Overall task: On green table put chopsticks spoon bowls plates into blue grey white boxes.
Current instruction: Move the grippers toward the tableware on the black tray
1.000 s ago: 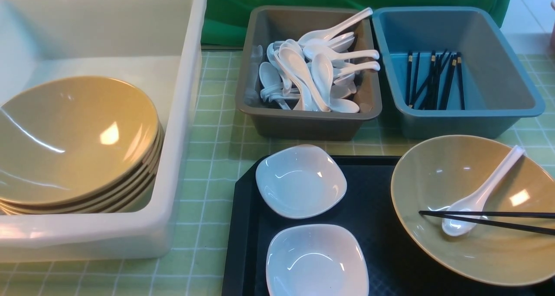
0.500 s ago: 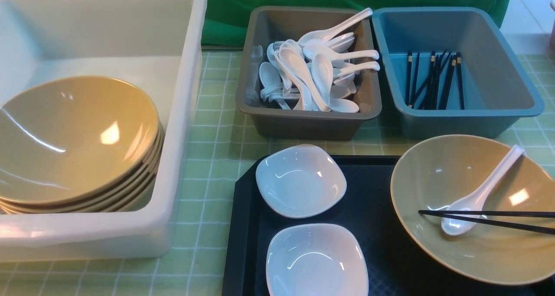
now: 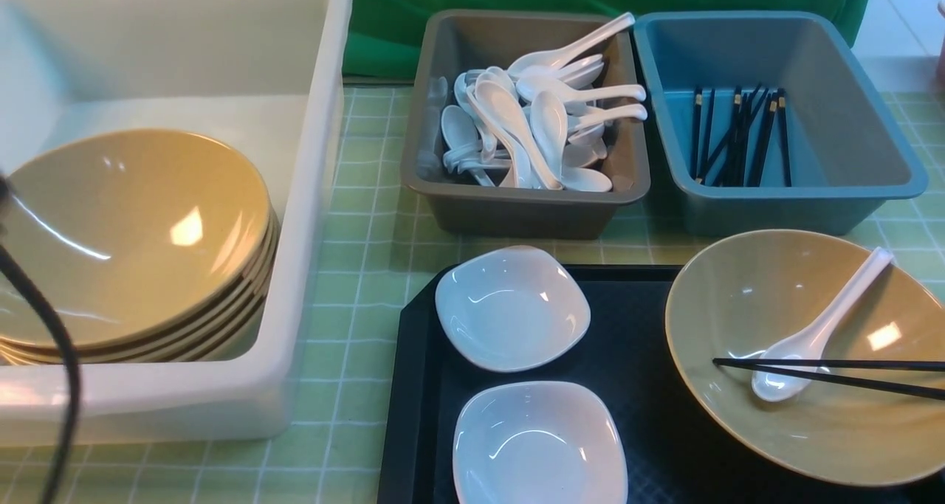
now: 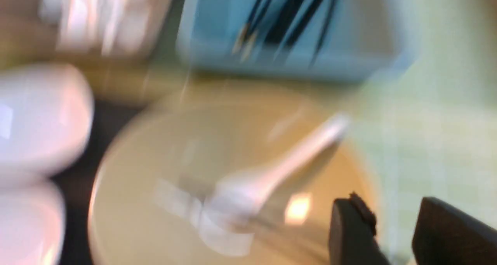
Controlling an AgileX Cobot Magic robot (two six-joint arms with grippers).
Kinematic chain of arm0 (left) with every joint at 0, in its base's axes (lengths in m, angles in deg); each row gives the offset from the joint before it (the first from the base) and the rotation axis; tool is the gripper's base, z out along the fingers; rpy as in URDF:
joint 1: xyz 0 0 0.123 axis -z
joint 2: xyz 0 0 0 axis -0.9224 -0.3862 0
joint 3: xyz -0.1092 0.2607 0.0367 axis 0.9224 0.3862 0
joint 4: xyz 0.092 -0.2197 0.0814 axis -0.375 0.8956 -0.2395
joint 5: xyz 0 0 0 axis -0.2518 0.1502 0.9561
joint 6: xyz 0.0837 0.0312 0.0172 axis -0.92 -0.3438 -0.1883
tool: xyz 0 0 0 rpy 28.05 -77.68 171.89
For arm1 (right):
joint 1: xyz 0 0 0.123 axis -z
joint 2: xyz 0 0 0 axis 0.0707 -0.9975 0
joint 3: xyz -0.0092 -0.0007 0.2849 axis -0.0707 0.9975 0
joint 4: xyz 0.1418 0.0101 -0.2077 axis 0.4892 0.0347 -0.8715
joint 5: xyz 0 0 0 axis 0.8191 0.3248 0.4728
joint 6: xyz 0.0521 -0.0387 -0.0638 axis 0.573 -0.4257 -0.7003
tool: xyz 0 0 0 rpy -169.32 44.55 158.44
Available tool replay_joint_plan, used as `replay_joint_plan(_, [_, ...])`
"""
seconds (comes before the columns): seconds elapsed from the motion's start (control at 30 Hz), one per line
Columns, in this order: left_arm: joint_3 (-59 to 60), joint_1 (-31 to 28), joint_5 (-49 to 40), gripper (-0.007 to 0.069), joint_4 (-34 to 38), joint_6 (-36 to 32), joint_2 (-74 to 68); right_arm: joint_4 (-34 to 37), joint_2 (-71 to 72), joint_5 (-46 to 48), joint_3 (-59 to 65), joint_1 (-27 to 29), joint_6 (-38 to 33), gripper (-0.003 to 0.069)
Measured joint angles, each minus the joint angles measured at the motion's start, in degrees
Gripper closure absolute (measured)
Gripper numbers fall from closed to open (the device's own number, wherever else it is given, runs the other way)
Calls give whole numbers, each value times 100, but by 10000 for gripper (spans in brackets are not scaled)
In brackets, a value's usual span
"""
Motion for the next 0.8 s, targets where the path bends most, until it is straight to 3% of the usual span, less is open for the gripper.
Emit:
replay_joint_plan(0.03, [113,192,-111,627,331,-223,-33,119,-377,518,-176,-73,-405,416])
replay_joint_plan(0.17, [220,724,-547,627,1255,-1165,-278,39,-1191,1140,-728,-688,-1230,416])
replay_joint_plan(0.2, [220,724,-547,627,1306,-1165,-278,22,-1228,1163,-758,-732,-1255,416])
replay_joint_plan(0.23, [220,961,-715,627,1797,-1646,-471,-157,-1486,1323,-943,-1063,-1340,416])
replay_joint_plan(0.4, [220,1380,-1231,627,2908,-3194,-1022,-1096,-2407,1957,-1292,-2083,-1270,391])
replay_joint_plan(0.53, [220,1448,-1499,627,3548,-4188,-1300,-1824,-2959,1957,-1319,-2322,-1146,339])
replay_joint_plan(0.8, [220,1459,-1496,627,3857,-4734,-1356,-2336,-3545,1957,-1338,-2330,-1141,225])
